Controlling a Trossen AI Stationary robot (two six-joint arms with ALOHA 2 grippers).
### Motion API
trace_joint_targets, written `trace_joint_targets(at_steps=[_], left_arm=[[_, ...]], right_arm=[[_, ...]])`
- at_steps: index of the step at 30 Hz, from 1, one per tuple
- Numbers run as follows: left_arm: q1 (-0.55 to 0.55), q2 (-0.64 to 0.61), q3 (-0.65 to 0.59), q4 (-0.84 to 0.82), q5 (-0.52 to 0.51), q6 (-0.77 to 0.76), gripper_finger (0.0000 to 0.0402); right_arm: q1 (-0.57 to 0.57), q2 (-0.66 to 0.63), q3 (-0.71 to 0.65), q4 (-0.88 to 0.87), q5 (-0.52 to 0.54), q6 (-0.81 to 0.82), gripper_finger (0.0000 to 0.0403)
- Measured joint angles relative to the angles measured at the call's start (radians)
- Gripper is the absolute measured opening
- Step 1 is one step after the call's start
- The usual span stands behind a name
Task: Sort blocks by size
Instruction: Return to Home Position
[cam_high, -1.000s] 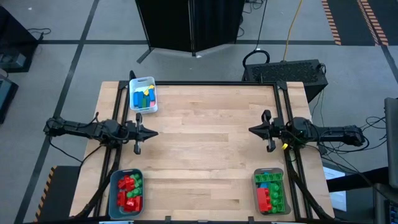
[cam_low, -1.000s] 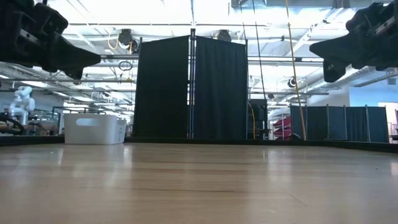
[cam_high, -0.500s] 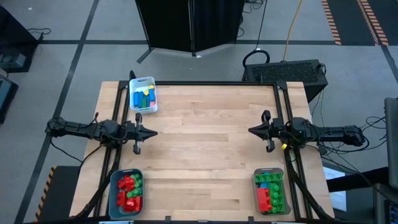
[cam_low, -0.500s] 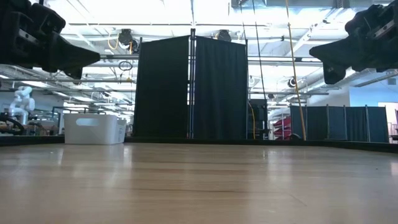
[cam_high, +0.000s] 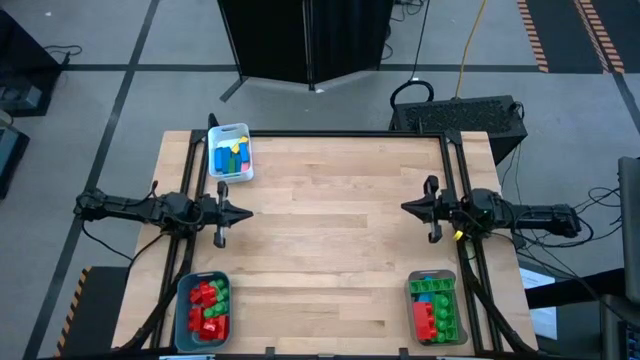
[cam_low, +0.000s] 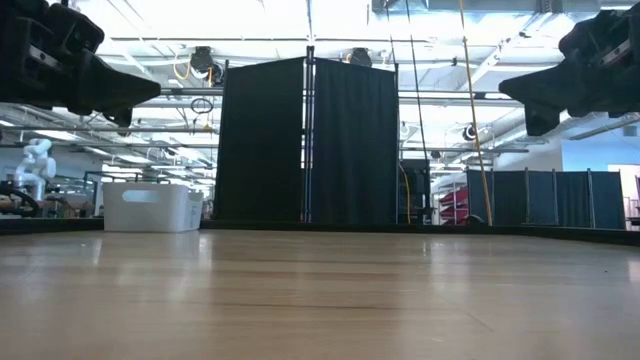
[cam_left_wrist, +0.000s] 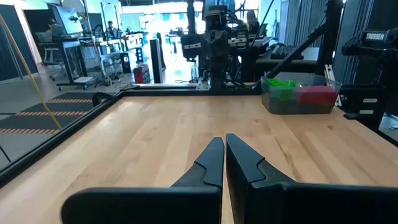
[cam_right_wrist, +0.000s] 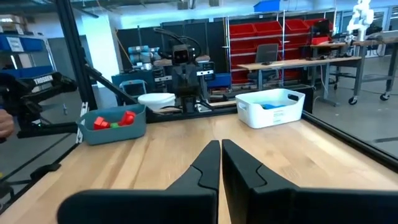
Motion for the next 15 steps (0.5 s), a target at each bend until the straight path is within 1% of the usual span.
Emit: trace_joint_targets(at_steps=[6, 9, 15], left_arm=[[0.0, -0.008, -0.001, -0.003, 0.007, 0.01, 0.0], [0.0, -0.013, -0.001, -0.007, 0.03, 0.018, 0.0], [0.0, -0.014, -0.001, -0.008, 0.032, 0.01, 0.0]], right_arm=[[0.0, -0.015, 0.0, -0.044, 0.001, -0.002, 0.0], [0.0, -0.016, 0.0, -0.042, 0.0, -0.002, 0.0], [0.0, -0.016, 0.0, -0.029, 0.001, -0.002, 0.0]])
